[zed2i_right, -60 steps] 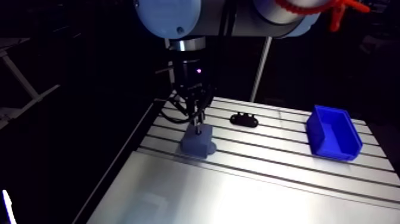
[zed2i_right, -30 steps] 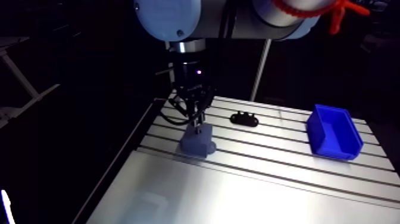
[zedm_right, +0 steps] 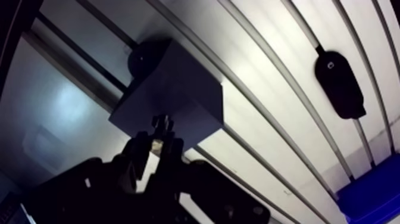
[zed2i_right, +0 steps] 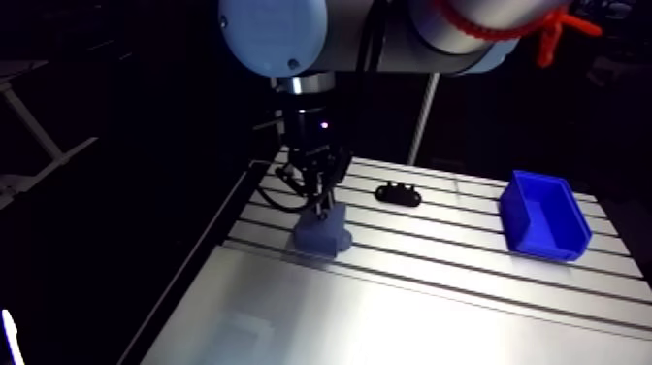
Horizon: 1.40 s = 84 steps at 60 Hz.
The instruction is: Pick up the M10 bolt and insert it into the hex recess until seated.
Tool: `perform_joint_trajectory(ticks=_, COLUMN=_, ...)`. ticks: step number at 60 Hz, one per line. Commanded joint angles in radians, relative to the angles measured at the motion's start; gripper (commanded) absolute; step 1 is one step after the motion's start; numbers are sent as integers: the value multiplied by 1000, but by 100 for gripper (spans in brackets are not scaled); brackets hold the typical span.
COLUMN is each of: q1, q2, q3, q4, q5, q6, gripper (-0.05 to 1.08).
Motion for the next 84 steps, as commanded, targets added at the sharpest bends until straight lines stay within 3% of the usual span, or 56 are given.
perform_joint_trajectory(ticks=1, q1=-1, q2=-7, q3=8, q4=0, q5=-1, q6=0, gripper=26)
perform_joint_trajectory(ticks=2, q1=-1, q2=-10, q3=6, q4=-1, q5=-1, q6=0, gripper=5)
perform_joint_trajectory(ticks=4, q1=-1, q2=-13, q3=7, q4=-4, q5=-1, q6=-10, gripper=1)
perform_joint_trajectory(ticks=74, q1=-2, q2=-44, q3=12, q4=-43, q5=8, q6=35, gripper=1)
perform_joint_trajectory(ticks=78, q1=-2, q2=-44, q3=11, q4=-40, q5=8, q6=50, gripper=2)
perform_joint_trajectory(ticks=81, q1=-4, q2=-44, q3=8, q4=-35, q5=8, q6=89, gripper=11)
perform_joint_trajectory(ticks=82, q1=-4, q2=-45, q3=6, q4=-34, q5=8, q6=108, gripper=20)
perform_joint_trajectory(ticks=83, q1=-4, q2=-45, q3=6, q4=-34, q5=8, q6=108, gripper=20)
perform_joint_trajectory(ticks=84, q1=-4, q2=-47, q3=5, q4=-30, q5=8, q6=124, gripper=35)
